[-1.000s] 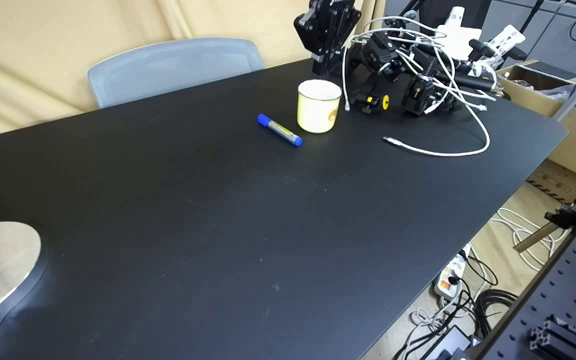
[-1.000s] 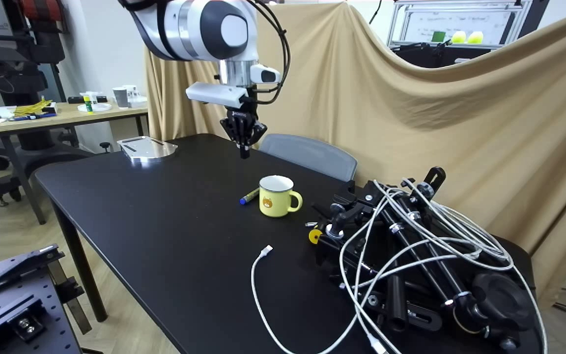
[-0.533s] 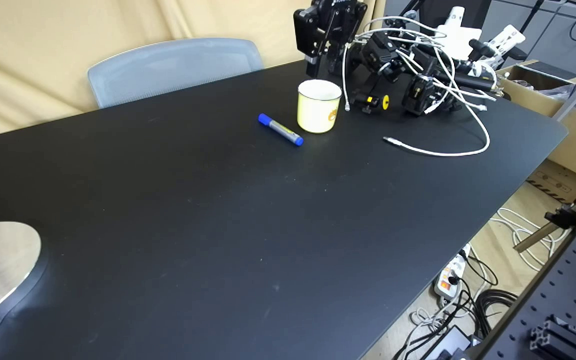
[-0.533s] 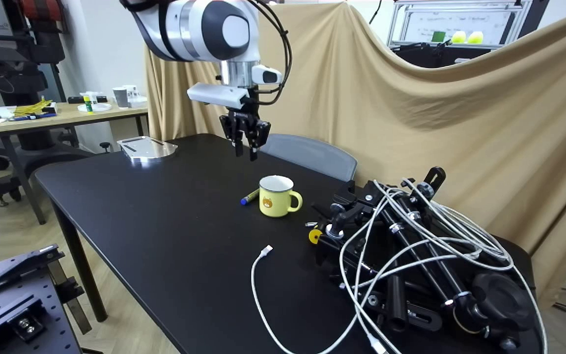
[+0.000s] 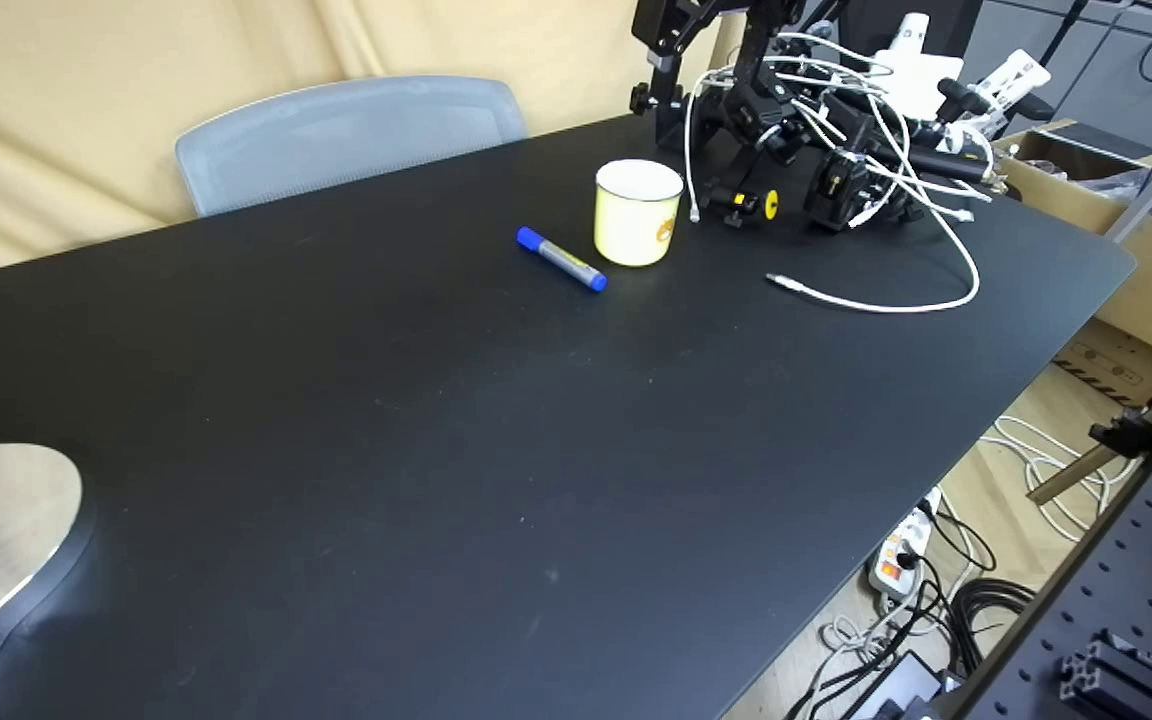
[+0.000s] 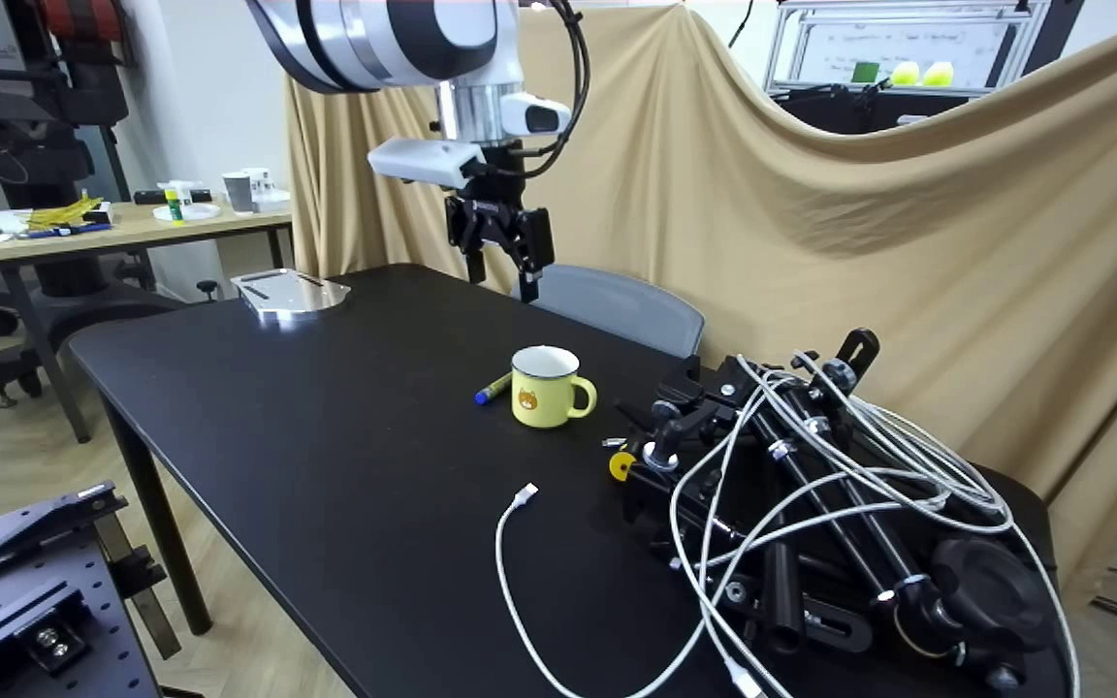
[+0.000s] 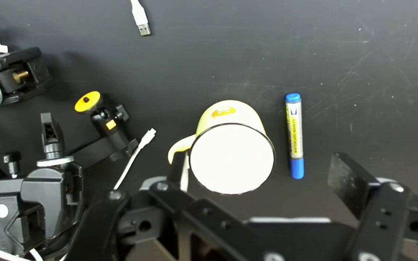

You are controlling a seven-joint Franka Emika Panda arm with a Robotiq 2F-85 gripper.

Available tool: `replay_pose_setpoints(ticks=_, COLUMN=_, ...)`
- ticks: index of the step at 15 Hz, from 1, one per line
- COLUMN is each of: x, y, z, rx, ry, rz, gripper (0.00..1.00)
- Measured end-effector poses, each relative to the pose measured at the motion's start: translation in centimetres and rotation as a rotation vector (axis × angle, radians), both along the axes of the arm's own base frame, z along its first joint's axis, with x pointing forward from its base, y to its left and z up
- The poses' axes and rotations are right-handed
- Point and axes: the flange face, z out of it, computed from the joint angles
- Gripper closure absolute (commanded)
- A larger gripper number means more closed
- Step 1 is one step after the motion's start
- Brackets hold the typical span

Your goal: Move the marker to the yellow mug cup

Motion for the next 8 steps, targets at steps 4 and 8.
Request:
replay_pose_setpoints(ticks=4, x=-0.2, y=1.1, z=-1.6, rx=0.001, ry=0.027, rz=0.014, gripper=0.0)
replay_pose_setpoints(ticks=8, x=0.3, y=2.2, z=-4.0, rx=0.006, ry=0.062, rz=0.028, gripper=0.0)
